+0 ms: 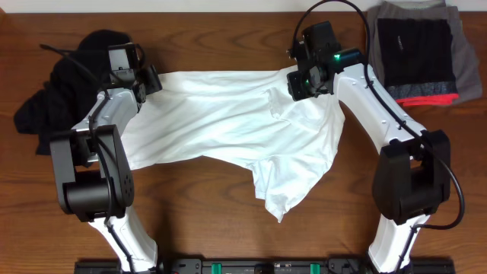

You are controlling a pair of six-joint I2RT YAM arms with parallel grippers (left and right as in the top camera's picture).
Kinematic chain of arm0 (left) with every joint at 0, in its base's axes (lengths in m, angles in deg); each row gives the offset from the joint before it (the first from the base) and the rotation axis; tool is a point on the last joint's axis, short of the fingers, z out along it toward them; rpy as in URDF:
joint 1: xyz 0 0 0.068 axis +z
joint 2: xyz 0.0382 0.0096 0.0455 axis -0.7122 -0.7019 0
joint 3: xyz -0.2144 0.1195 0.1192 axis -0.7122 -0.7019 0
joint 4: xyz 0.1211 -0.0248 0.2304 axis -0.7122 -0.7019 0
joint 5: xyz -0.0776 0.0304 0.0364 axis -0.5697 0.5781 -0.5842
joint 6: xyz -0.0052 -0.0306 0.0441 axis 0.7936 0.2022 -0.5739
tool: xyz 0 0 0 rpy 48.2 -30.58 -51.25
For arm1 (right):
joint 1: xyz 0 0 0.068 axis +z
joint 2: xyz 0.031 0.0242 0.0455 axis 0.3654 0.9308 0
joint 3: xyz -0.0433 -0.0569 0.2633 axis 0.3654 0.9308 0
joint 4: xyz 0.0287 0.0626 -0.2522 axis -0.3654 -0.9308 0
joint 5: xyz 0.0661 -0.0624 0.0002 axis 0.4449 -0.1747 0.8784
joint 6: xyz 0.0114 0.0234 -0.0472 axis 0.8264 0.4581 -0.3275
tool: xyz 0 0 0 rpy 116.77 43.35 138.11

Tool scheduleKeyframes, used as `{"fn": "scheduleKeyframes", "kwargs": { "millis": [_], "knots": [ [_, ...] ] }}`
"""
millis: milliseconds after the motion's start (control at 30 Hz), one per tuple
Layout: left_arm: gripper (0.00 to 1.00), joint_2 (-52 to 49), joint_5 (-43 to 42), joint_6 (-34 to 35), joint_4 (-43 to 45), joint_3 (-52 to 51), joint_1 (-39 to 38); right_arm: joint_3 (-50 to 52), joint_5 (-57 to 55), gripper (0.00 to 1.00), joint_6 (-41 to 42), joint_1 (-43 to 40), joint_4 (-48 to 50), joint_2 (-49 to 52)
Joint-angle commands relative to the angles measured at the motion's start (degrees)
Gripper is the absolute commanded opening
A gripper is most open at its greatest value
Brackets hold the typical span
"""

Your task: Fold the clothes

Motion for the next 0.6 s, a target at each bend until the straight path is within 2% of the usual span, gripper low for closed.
{"fn": "scheduleKeyframes", "kwargs": {
  "millis": [0,267,567],
  "knots": [
    [0.63,-1.4,0.9,1.8,0.8,0.7,0.2,-1.0,0.5,0.36,-0.7,0.5,-0.1,0.4],
    [0.55,-2.8,0.9,6.2,1.9,0.6,0.2,-1.0,0.7,0.36,-0.7,0.5,0.0,0.4],
    [0.55,-7.3,1.3,11.7,4.8,0.6,0.2,-1.0,0.7,0.39,-0.7,0.5,-0.2,0.4]
  ]
}}
